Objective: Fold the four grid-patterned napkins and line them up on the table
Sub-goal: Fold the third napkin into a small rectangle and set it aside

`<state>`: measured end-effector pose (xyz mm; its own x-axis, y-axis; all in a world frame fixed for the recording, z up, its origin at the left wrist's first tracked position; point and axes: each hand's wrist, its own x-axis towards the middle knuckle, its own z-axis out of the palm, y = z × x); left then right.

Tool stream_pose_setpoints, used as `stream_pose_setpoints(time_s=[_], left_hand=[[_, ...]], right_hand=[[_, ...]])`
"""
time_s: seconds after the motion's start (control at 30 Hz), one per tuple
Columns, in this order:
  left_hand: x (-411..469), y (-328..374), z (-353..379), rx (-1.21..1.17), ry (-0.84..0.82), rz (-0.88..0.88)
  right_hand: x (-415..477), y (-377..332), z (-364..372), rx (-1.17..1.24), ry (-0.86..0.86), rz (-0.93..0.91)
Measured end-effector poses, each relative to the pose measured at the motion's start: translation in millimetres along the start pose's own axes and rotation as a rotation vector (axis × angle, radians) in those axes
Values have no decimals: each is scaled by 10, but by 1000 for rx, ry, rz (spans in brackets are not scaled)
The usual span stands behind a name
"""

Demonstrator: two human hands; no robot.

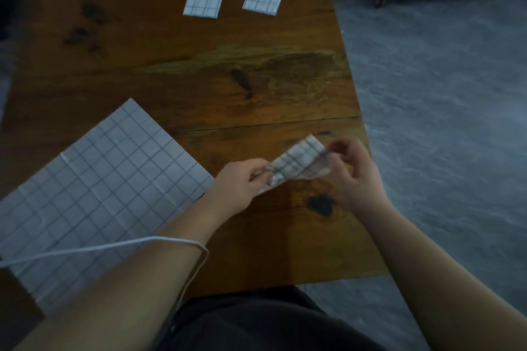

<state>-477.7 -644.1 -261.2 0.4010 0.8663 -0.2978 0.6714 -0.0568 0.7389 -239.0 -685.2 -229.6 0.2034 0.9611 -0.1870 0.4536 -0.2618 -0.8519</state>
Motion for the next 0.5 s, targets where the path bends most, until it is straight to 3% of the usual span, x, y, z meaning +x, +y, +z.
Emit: stream_pose_setpoints(time_s=[0.1,0.23,0.33,0.5], left_hand=[[-90,54,-159,-414,114,-121],[-67,-217,-40,-839,83,-475],[-16,-425,143,-925,31,-710],[-43,-585,251,-863,-29,-835]], right_hand=[[157,113,11,348,132,220],[206,442,316,704,-42,741],[123,595,597,737,-248,887],[100,628,809,598,-269,968]])
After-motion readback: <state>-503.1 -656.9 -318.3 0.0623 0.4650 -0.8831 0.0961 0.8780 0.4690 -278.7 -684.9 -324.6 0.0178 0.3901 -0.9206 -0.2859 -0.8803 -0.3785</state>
